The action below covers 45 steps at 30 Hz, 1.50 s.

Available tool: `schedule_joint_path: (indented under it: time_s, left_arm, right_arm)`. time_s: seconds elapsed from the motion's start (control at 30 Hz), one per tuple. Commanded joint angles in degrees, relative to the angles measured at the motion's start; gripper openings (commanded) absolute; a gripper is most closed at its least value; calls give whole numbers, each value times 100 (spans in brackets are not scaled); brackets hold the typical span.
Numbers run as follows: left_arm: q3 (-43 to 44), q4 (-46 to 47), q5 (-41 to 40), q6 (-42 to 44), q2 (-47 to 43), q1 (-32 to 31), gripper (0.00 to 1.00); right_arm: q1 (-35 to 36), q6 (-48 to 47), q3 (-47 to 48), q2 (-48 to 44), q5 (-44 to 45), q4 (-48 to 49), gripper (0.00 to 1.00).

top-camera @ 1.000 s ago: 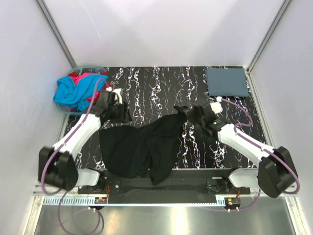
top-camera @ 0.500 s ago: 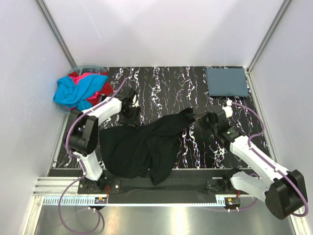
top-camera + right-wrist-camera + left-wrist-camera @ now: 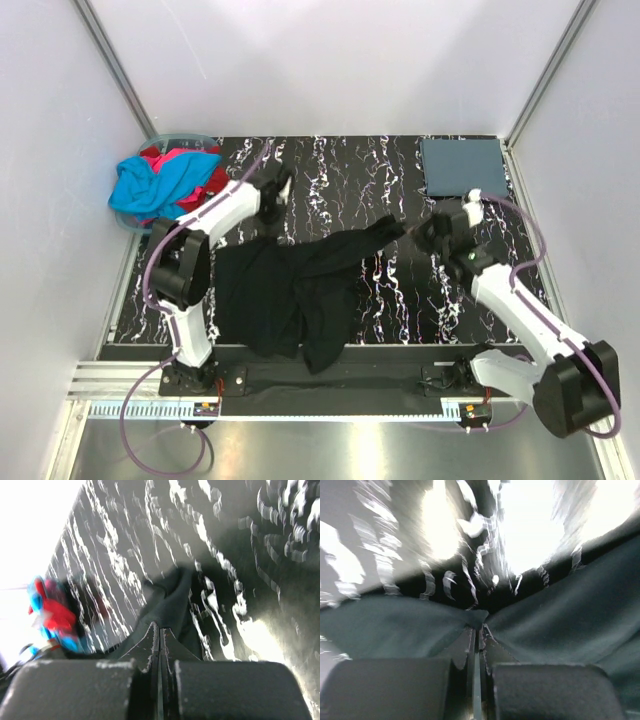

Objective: Fold and stack the t-shirts
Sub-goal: Flatten the tshirt out

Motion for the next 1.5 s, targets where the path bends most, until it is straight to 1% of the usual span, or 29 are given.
schedule_joint_path:
  time_s: [0.0,0.03,0.07,0.1,0.13,0.17,0.2,0.23,0.27,0.3,0.37,0.47,0.5,0.53,0.57,0.6,0.63,0.67,0.7,0.77,0.8,0.9,1.0,1.07,1.17,1.2,1.3,1.37,1.47]
  left_arm:
    - [1759,-660,-1079,43,-524,118,0]
    - [2747,-864,-1490,61,-559,127,0]
    - [3227,-1040,-1668,122,-681,127,0]
    - [3693,-1294,-1827,157,-735,127,0]
    - [4472,-1367,-2142,175,-805,127,0]
    - [4767,-1393,-2267,201,-979,127,0]
    - [4996,-1376,-2364,184,-1103,127,0]
    - [5276,-1341,-2486,167,-1209,127,0]
    - [5314,-1280,-2453,158,-1305,127,0]
    - [5280,-1071,-2348,166,-1611,118,0]
    - [4763,-806,-1874,140,-1964,118,0]
    - [3858,-515,-1285,-96,-2536,118,0]
    - [3603,-419,-1057,-149,-2780,127,0]
    - [3018,-357,-533,-228,-2913,92,0]
    - [2638,-235,-345,-360,-3054,31,0]
    - [2216,141,-47,-448,-3464,-57,0]
    - [1176,432,138,-562,-3677,-249,0]
    - [583,1174,436,-815,-3914,-329,0]
    - [-537,1564,996,-966,-4230,-435,0]
    - [-1432,2390,1360,-1432,-4330,-462,0]
    - [-1914,2490,1606,-1520,-4286,-471,0]
    - [-2077,2474,1784,-1434,-3821,-497,0]
    - [-1824,2193,1312,-1240,-3557,-532,0]
    - [-1613,2062,1239,-1117,-3381,-532,0]
    - [-832,1544,1143,-915,-3170,-576,0]
    - [-377,1394,942,-862,-3161,-620,0]
    - [389,814,512,-652,-3257,-717,0]
    - [733,524,387,-528,-3380,-796,0]
    - [928,382,578,-580,-3731,-927,0]
  right_arm:
    - [-628,-659,1340,333,-184,115,0]
    - [-822,-974,1711,439,-499,80,0]
    - [-1041,-1133,2115,649,-598,-138,0]
    - [-1130,-1483,2972,746,-625,-280,0]
    - [-1166,-1669,3381,808,-599,-403,0]
    - [-1192,-1845,3759,913,-564,-639,0]
    - [-1210,-2125,4424,940,-511,-746,0]
    - [-1219,-2233,4700,967,-371,-851,0]
    - [-1219,-2338,4921,932,-274,-1026,0]
    - [-1210,-2513,5219,880,-169,-1089,0]
    - [-1219,-2620,5345,635,165,-1247,0]
    - [-1219,-2717,5074,91,508,-1422,0]
    - [-1219,-2726,4777,-68,605,-1502,0]
    - [-1219,-2708,4600,-235,806,-1598,0]
    - [-1219,-2682,4398,-585,895,-1791,0]
    - [-1219,-2621,3917,-771,974,-1880,0]
    - [-1210,-2577,3651,-1165,1166,-1976,0]
    - [-1219,-2342,3187,-1360,1333,-2308,0]
    - [-1219,-2235,2965,-1553,1640,-2494,0]
    - [-1210,-2059,2500,-2099,1844,-2881,0]
    - [-1210,-2049,2436,-2248,1993,-2970,0]
    - [-1228,-2102,2514,-2600,2169,-3286,0]
    - [-1219,-2155,2664,-2619,2153,-3392,0]
    - [-1219,-2155,2708,-2610,2161,-3428,0]
    - [-1219,-2198,2769,-2619,2336,-3445,0]
    - [-1219,-2225,2822,-2610,2467,-3436,0]
    - [-1219,-2348,3225,-2540,2714,-3436,0]
    - [-1219,-2427,3646,-2452,2828,-3436,0]
    - [-1219,-2497,4096,-2469,2856,-3436,0]
